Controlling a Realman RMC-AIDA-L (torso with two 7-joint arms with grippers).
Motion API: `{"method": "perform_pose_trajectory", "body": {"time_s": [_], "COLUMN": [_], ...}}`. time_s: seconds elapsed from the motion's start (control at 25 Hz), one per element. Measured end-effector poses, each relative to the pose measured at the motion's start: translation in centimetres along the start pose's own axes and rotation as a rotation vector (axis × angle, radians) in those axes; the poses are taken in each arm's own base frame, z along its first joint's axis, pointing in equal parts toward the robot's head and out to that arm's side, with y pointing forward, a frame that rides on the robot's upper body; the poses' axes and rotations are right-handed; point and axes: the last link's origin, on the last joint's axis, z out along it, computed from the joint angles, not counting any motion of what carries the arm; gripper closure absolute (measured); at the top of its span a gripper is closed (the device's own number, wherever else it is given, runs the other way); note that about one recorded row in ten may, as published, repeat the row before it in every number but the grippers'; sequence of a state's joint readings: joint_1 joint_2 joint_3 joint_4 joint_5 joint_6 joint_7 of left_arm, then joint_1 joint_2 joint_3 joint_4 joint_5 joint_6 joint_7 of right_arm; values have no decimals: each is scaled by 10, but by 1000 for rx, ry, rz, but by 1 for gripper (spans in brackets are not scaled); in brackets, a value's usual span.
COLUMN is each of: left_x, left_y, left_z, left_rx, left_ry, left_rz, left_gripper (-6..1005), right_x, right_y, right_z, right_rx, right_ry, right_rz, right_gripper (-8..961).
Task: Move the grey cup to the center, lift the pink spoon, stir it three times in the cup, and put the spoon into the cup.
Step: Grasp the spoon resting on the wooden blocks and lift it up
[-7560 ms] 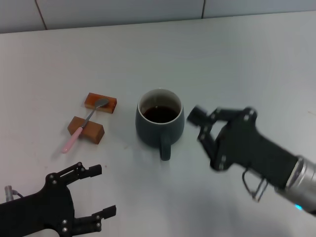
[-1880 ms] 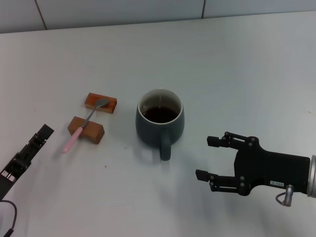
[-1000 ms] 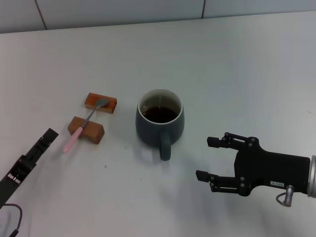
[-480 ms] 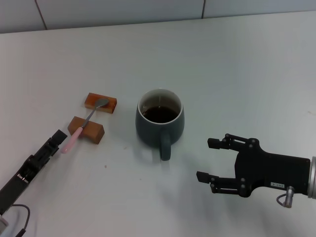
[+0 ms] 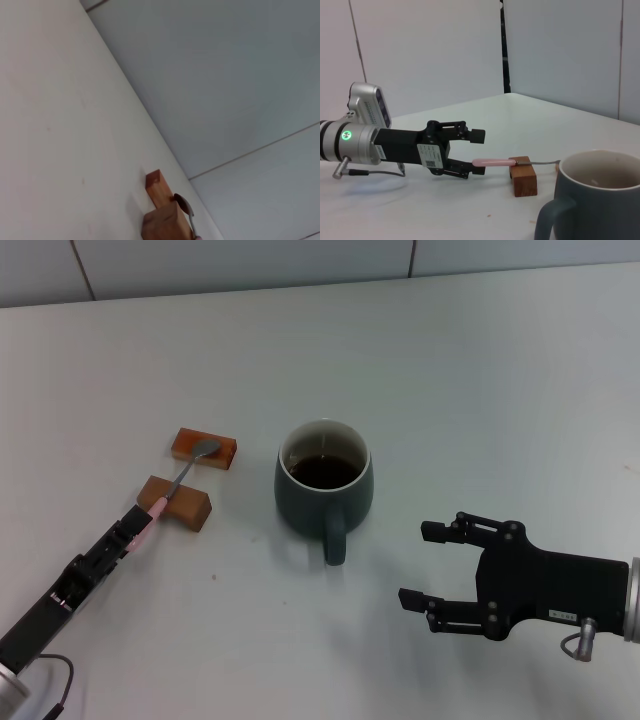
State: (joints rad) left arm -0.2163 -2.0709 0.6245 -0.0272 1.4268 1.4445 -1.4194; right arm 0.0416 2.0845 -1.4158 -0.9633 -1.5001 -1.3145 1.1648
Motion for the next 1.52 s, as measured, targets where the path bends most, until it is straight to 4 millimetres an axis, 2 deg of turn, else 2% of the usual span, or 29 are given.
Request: {"method": "perform_pose_trajectory", "body": {"time_s": [1.52], "left_x": [-3], "left_y": [3], "left_z": [18], "left_rx": [-3], "left_ry": [-42], "left_rz": [-63], "left_gripper": [167], "right_x": [0], "right_y": [-1], "right_z": [2], "right_rx": [-7], "right_ry": [10], "right_rz": [-7], "right_gripper": [133]}}
